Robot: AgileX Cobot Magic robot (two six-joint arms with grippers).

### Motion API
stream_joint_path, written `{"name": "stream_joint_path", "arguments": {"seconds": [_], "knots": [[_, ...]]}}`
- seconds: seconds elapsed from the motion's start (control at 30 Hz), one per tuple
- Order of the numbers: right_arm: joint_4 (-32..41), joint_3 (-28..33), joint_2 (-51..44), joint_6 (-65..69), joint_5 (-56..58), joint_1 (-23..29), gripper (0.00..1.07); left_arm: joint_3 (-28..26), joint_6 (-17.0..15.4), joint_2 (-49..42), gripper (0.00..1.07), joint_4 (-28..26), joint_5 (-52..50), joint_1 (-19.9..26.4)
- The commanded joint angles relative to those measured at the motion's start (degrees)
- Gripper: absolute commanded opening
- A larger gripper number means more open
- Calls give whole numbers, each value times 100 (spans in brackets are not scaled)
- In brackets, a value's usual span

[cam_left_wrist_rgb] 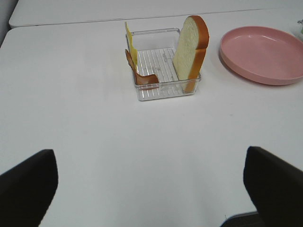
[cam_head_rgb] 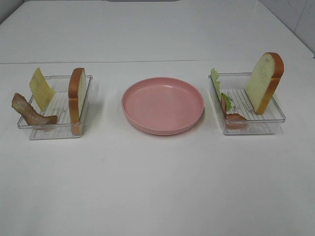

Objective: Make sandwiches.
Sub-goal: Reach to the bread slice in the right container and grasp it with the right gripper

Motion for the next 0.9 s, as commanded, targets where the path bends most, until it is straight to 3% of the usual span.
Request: {"name": "stream_joint_path", "arguments": {"seconds": [0.03, 0.63, 0.73, 0.8, 0.83, 0.9], "knots": [[0, 0, -92, -29, -34, -46, 98, 6, -23, -120, 100, 11, -80, -23], [-6, -11, 103, 6, -63, -46, 98, 6, -23, -120, 100, 11, -80, -23], [0, -155, 808, 132, -246, -46, 98, 6, -23, -120, 100, 11, -80, -23], [46, -596, 1925, 195, -447, -46, 98, 6, -23, -120, 100, 11, -80, -23], [46, -596, 1925, 195, -447, -46, 98, 6, -23, -120, 100, 11, -80, -23], [69, -1249, 3300, 206, -407, -46, 98, 6, -23, -120, 100, 11, -80, -23]]}}
